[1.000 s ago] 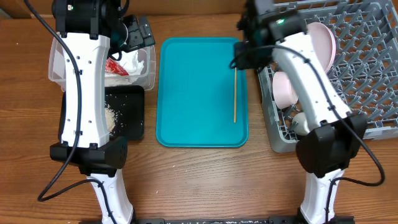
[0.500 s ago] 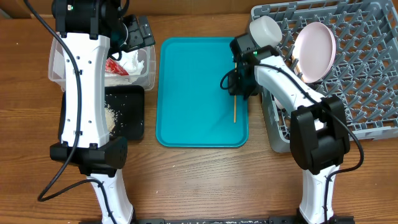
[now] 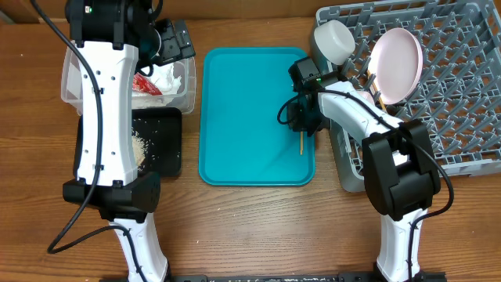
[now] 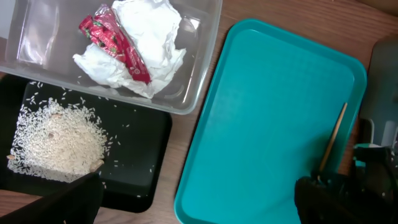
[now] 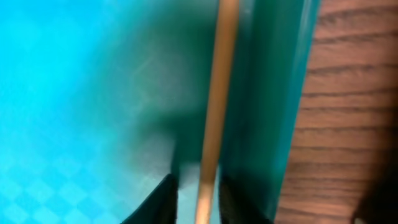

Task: Sort waste into correct bins and load items into the dishwasher
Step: 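Reach right gripper to remaining chopstick on teal tray and grasp, then carry second chopstick with right gripper and place it in rack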

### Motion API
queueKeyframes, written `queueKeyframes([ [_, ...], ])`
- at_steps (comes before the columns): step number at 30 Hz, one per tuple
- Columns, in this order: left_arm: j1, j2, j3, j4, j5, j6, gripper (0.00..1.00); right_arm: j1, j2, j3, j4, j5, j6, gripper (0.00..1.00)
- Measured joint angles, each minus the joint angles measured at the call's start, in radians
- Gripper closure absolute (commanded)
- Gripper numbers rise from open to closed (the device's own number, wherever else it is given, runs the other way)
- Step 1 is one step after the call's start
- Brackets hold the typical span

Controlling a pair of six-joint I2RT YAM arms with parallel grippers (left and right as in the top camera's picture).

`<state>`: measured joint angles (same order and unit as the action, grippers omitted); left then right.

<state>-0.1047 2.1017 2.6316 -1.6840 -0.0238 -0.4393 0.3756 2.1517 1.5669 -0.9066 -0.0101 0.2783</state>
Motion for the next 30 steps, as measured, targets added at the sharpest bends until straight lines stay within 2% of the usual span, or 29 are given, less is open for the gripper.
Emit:
queueKeyframes([
  [1, 0.000, 0.000, 0.000, 0.000, 0.000, 0.000, 0.00, 0.001, 0.000, 0.000, 0.000, 0.002, -0.002, 0.96],
  [5, 0.000, 0.000, 0.000, 0.000, 0.000, 0.000, 0.00, 0.015, -0.001, 0.000, -0.005, 0.015, -0.007, 0.96],
  [8, 0.000, 0.000, 0.000, 0.000, 0.000, 0.000, 0.00, 0.031, -0.001, 0.021, -0.098, 0.013, -0.023, 0.96],
  [13, 0.000, 0.000, 0.000, 0.000, 0.000, 0.000, 0.00, 0.034, -0.026, 0.195, -0.277, 0.019, -0.064, 0.96],
  [17, 0.000, 0.000, 0.000, 0.000, 0.000, 0.000, 0.00, 0.016, -0.160, 0.350, -0.328, 0.079, -0.085, 0.96],
  [23, 0.000, 0.000, 0.000, 0.000, 0.000, 0.000, 0.00, -0.086, -0.393, 0.428, -0.433, 0.237, -0.174, 0.96],
  [30, 0.000, 0.000, 0.000, 0.000, 0.000, 0.000, 0.00, -0.239, -0.363, 0.342, -0.462, 0.316, -0.227, 0.96],
])
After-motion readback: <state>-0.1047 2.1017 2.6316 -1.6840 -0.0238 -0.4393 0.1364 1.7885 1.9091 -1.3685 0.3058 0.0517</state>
